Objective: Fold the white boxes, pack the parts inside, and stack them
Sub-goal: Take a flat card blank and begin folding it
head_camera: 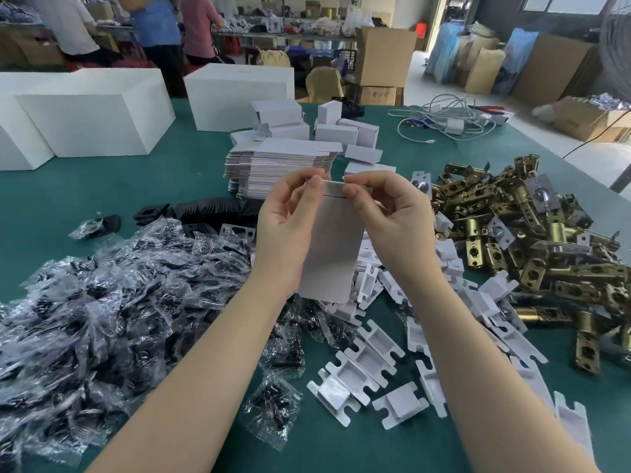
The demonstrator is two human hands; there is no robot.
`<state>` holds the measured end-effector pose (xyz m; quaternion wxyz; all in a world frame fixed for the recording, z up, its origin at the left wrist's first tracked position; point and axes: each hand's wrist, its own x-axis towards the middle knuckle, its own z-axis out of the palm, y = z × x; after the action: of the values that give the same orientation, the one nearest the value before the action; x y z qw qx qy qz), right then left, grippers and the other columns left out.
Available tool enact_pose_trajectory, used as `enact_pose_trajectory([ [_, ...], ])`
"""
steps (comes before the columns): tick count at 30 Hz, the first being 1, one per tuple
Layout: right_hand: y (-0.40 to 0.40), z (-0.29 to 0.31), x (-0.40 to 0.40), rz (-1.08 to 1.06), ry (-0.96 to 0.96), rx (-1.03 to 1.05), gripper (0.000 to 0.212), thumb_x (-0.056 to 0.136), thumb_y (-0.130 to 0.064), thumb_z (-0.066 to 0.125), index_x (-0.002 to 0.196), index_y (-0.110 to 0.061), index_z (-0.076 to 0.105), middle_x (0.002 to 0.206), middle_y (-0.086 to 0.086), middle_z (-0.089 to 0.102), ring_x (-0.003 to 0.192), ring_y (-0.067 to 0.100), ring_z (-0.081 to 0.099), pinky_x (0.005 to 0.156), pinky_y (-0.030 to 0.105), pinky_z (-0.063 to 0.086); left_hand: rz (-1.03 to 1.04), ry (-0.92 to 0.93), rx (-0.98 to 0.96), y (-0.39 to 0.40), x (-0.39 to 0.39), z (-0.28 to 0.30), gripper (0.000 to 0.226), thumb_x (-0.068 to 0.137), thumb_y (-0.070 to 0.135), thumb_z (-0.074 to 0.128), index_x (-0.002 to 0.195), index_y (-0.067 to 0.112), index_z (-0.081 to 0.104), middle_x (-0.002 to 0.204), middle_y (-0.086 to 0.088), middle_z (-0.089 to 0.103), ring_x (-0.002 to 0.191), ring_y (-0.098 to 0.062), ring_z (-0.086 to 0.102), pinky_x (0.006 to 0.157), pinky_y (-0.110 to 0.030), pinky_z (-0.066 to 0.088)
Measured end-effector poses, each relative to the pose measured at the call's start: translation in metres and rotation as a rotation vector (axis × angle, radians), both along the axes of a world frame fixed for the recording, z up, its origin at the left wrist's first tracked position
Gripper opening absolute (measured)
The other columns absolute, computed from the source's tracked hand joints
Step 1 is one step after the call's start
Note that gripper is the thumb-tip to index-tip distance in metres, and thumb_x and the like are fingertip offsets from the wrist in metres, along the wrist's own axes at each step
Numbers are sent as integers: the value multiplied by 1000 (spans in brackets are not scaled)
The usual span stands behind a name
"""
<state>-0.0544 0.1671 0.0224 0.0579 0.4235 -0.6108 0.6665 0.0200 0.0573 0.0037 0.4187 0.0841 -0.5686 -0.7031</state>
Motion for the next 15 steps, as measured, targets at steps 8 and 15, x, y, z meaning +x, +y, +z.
enact_pose_trajectory([
  [8, 0, -4, -2, 35, -40, -23, 24, 91, -4, 67, 88, -28, 67, 79, -14, 65, 70, -6, 56, 65, 11, 43, -6, 19, -39, 1, 0, -1, 10, 89, 26, 63, 89, 33, 70, 101, 7, 73, 98, -5, 64, 88, -20, 48],
  [15, 0, -7, -3, 174, -102, 20, 26, 88, -11, 71, 98, -34, 67, 95, -17, 69, 87, 13, 65, 75, 35, 55, -31, 27, 58, -1, 1, 3, 9, 87, 28, 65, 87, 32, 73, 95, 10, 72, 94, -7, 64, 85, -24, 51],
])
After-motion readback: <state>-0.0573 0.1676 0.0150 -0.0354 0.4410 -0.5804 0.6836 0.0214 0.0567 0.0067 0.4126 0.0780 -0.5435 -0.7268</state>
